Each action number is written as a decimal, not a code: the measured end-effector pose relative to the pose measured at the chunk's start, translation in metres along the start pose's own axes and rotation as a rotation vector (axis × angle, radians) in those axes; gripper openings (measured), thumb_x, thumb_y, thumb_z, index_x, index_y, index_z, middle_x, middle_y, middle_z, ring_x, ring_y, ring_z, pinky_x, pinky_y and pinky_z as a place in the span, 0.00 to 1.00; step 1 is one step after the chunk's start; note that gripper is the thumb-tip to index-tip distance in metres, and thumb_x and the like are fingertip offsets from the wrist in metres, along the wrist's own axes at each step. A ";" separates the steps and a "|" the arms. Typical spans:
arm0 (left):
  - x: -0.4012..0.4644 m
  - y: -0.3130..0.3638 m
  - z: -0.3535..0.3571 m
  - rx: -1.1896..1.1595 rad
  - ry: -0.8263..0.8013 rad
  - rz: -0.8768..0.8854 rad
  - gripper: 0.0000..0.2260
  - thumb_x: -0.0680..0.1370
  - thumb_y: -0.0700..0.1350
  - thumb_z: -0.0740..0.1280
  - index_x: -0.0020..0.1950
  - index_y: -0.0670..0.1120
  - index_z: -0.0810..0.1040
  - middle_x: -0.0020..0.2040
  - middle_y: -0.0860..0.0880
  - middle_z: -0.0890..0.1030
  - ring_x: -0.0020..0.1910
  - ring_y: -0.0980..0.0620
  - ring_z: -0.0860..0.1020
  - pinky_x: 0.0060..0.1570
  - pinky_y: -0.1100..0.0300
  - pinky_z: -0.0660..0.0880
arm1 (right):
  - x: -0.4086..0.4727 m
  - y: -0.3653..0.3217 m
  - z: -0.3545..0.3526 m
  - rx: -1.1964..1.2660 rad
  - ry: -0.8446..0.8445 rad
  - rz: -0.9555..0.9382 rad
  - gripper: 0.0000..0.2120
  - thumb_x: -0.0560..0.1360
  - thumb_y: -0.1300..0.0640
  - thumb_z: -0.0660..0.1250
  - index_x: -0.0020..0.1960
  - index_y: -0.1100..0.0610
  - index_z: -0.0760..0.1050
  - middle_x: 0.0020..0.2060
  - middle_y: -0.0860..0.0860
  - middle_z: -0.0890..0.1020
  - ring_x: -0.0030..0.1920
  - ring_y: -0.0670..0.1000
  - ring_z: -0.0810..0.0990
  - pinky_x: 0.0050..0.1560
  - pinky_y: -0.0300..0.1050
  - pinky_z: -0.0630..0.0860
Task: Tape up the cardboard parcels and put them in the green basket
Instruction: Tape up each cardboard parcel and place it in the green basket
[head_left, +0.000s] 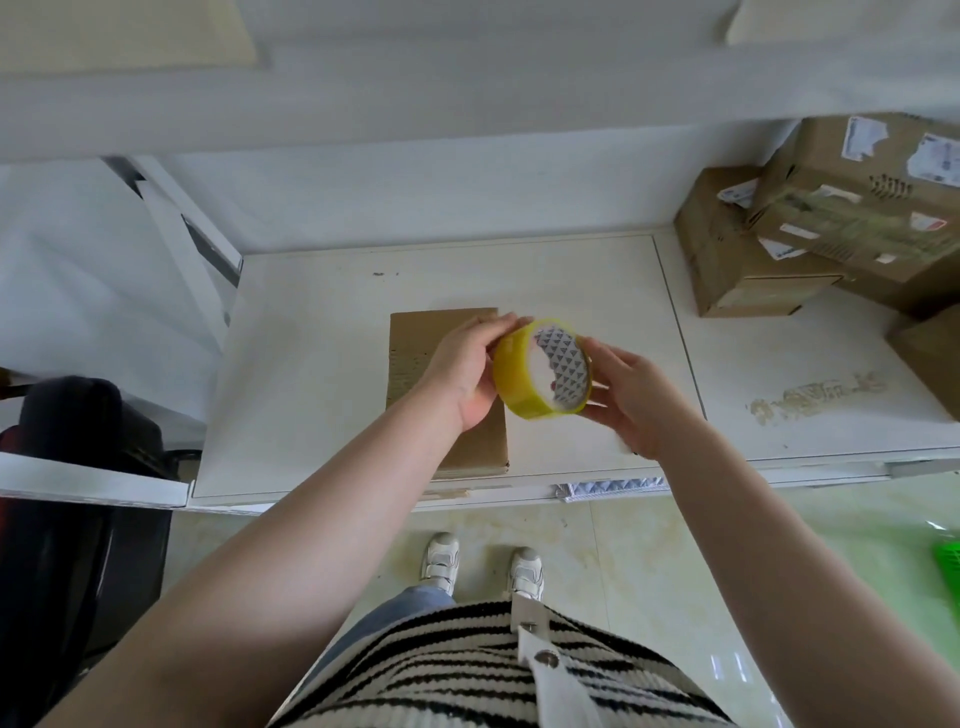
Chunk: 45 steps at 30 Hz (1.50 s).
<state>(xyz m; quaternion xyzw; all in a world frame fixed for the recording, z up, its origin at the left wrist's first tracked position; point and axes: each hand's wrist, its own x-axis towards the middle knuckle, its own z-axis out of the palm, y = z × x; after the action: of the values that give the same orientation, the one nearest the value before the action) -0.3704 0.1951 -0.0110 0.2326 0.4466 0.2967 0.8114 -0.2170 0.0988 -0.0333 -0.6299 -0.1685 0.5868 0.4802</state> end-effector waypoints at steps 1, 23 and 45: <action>0.002 -0.002 0.002 0.022 0.021 0.001 0.02 0.77 0.36 0.69 0.47 0.40 0.76 0.46 0.41 0.84 0.45 0.46 0.83 0.41 0.59 0.81 | 0.000 0.002 0.000 0.013 -0.014 0.013 0.12 0.81 0.50 0.62 0.57 0.53 0.81 0.47 0.52 0.84 0.44 0.51 0.83 0.45 0.47 0.82; 0.009 -0.005 -0.054 1.540 0.371 0.643 0.19 0.80 0.46 0.65 0.71 0.45 0.72 0.68 0.45 0.71 0.66 0.45 0.70 0.66 0.53 0.66 | 0.041 0.038 -0.014 -0.292 0.421 0.118 0.17 0.80 0.60 0.63 0.68 0.60 0.73 0.69 0.52 0.72 0.53 0.56 0.75 0.53 0.56 0.79; 0.016 -0.018 -0.109 1.098 0.444 0.112 0.21 0.79 0.58 0.64 0.62 0.43 0.67 0.49 0.48 0.74 0.44 0.46 0.74 0.43 0.55 0.71 | 0.011 0.035 0.117 -1.036 0.246 -0.254 0.17 0.80 0.62 0.57 0.67 0.64 0.66 0.64 0.60 0.73 0.63 0.61 0.70 0.63 0.49 0.63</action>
<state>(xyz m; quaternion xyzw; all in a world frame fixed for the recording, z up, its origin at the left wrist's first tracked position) -0.4524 0.2057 -0.0852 0.5737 0.6809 0.1063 0.4427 -0.3319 0.1387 -0.0500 -0.8227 -0.4528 0.2863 0.1904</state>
